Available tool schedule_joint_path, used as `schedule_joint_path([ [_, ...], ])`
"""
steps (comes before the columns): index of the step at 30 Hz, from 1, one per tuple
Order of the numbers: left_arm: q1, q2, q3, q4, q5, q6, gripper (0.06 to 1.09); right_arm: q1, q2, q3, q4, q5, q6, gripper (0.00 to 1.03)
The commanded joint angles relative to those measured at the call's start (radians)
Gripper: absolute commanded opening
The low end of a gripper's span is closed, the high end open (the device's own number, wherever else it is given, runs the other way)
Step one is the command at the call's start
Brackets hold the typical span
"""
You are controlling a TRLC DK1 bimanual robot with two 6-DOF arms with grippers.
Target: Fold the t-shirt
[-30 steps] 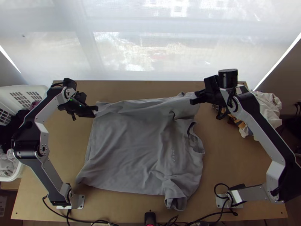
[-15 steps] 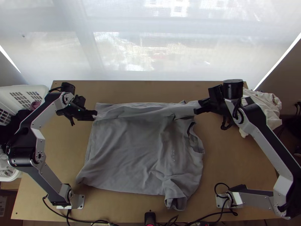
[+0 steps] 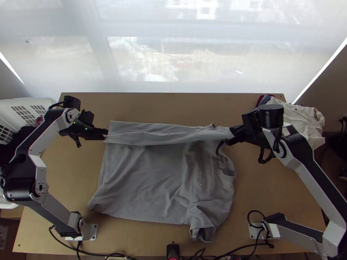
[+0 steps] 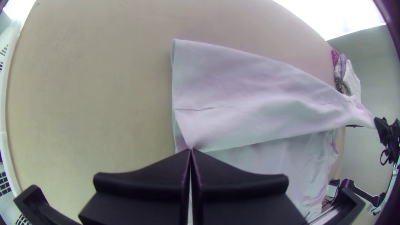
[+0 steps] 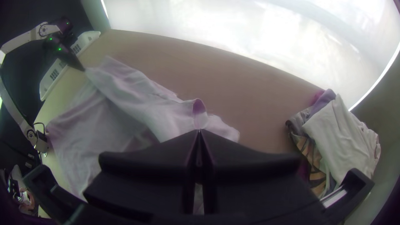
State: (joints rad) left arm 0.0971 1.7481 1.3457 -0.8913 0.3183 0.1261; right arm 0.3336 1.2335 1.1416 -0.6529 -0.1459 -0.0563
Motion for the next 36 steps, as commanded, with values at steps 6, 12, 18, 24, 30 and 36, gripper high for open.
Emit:
schedule_joint_path([
  [6,0.004,-0.062,-0.077,0.003,0.001,0.017,0.09,0.094,-0.137,-0.172,-0.076,-0.003,-0.011,0.03],
  [12,0.004,-0.091,-0.120,0.003,0.001,0.026,0.09,0.094,-0.180,-0.238,-0.094,-0.004,-0.022,0.03],
  [18,0.018,-0.121,-0.166,0.011,0.001,0.037,0.09,0.111,-0.216,-0.295,-0.100,-0.007,-0.013,0.03],
  [24,0.032,-0.145,-0.189,0.011,0.001,0.046,0.09,0.127,-0.255,-0.341,-0.129,-0.012,-0.008,0.03],
  [30,0.035,-0.179,-0.200,0.011,0.001,0.055,0.09,0.139,-0.295,-0.385,-0.156,-0.017,-0.008,0.03],
  [36,0.036,-0.206,-0.241,0.012,0.002,0.061,0.09,0.147,-0.305,-0.408,-0.162,-0.021,-0.007,0.03],
])
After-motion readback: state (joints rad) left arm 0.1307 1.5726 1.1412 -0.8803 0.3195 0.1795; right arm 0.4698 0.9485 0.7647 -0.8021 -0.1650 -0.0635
